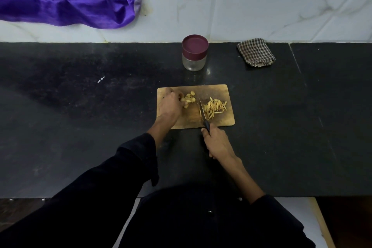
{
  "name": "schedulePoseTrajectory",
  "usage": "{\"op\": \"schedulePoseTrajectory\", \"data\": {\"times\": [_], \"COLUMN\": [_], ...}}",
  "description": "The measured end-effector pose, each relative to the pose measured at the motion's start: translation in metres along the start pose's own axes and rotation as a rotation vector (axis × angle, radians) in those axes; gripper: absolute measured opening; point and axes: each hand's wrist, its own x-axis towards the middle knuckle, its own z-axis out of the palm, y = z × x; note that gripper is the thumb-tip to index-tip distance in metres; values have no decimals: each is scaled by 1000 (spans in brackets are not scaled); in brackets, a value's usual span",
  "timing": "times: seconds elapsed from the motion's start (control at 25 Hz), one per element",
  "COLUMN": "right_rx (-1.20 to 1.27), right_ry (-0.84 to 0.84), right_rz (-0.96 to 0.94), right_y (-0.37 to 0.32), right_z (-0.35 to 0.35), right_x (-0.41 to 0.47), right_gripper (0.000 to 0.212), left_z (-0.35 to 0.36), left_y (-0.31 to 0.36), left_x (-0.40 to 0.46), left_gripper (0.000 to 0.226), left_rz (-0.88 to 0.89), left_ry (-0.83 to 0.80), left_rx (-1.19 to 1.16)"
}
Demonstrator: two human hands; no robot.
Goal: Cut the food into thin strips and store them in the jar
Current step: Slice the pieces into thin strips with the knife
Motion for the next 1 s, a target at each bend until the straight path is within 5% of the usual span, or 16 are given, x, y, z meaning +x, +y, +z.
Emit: {"op": "schedulePoseTrajectory", "data": {"times": [0.44, 0.84, 1.0], "right_rx": [15, -8, -5], "right_ry": [-10, 5, 6], "right_rz": [-15, -26, -16], "right_y": [-2, -1, -1], "right_z": [-2, 0, -1], "right_x": [-5, -5, -3], "right_gripper": [26, 26, 27], "left_z": [-16, -32, -27], "left_y": [-1, -10, -7], "left_x": [17, 6, -6], "left_gripper": [21, 12, 14], "left_rz": [49, 26, 103], "left_ry": [-156, -22, -99], "left_rx": [-12, -169, -215]}}
